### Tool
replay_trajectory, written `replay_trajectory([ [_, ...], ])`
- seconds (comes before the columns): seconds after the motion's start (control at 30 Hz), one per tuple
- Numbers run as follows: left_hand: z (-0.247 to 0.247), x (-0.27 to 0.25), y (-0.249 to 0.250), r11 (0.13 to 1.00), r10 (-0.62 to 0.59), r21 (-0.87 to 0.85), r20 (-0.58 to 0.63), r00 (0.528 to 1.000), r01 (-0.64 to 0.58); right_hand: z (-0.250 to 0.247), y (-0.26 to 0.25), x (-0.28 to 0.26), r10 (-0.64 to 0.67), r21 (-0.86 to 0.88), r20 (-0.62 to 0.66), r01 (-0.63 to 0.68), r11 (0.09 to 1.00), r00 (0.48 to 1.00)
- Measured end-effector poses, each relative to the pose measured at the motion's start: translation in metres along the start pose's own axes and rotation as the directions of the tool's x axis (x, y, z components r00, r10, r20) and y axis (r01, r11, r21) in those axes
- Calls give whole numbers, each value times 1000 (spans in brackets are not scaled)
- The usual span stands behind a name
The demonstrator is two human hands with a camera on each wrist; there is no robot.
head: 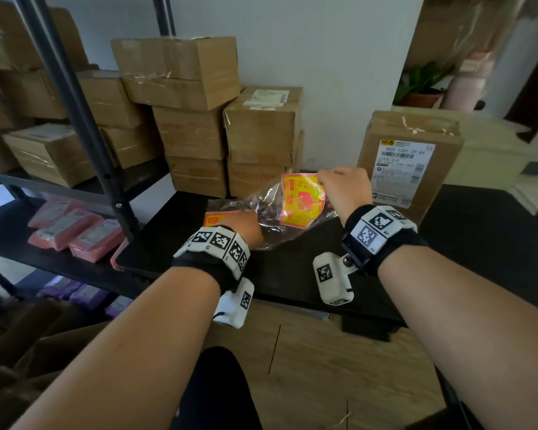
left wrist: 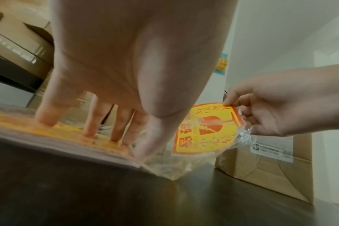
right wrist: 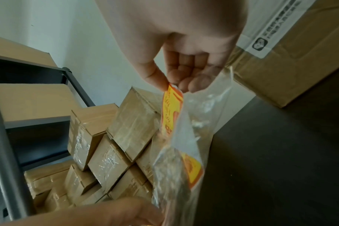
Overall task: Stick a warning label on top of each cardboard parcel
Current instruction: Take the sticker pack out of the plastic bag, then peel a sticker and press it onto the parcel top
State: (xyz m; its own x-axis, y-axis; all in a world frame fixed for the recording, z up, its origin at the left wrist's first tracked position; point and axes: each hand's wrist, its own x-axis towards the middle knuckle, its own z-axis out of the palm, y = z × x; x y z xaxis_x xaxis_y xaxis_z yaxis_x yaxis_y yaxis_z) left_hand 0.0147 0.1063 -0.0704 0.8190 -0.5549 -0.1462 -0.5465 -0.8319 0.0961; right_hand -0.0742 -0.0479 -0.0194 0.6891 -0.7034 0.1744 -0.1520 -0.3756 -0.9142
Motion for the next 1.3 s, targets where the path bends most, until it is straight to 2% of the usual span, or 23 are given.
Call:
replay_trajectory([
  [0.17,-2,-4,-14,989,-128,65,-21,992,129,-3,3,-1,-14,62,-65,18,998,998],
  [0.27,-8,-8,-15,988,-148,34,-31,988,149,-7,4,2,-13,95,-84,21,995,996],
  [0.37,-21,-11,-4,989,-123,-109,-176,977,105,-15,1,2,-17,118,-125,32,993,992],
  [0.47,-40,-19,21,953,-113,-301,-357,927,1,-26,-3,-4,-4,211,-167,39,977,986],
  [0.53,-51,-25,40,892,-108,-445,-370,923,-74,-36,-6,-9,11,296,-173,41,954,985],
  [0.6,-58,-29,59,782,-83,-612,-295,952,-121,-49,-9,-15,23,373,-171,43,927,985],
  [0.67,-60,-30,77,599,-87,-796,-167,982,-83,-63,-8,-20,32,426,-163,42,904,986],
  [0.73,-59,-36,92,436,-79,-899,-79,994,-37,-77,-5,-26,36,467,-155,41,883,987],
  [0.87,-57,-48,111,273,11,-947,-175,984,-171,-103,2,-38,35,494,-155,47,868,987],
  [0.93,-59,-52,120,178,18,-962,-205,979,-205,-114,7,-43,16,484,-158,64,873,987],
  [1.17,-65,-55,144,49,-76,-962,-271,960,-268,-138,27,-47,38,416,-158,31,909,987],
  [1.3,-61,-56,148,65,-73,-961,-273,959,-269,-141,39,-45,30,281,-165,18,960,986],
])
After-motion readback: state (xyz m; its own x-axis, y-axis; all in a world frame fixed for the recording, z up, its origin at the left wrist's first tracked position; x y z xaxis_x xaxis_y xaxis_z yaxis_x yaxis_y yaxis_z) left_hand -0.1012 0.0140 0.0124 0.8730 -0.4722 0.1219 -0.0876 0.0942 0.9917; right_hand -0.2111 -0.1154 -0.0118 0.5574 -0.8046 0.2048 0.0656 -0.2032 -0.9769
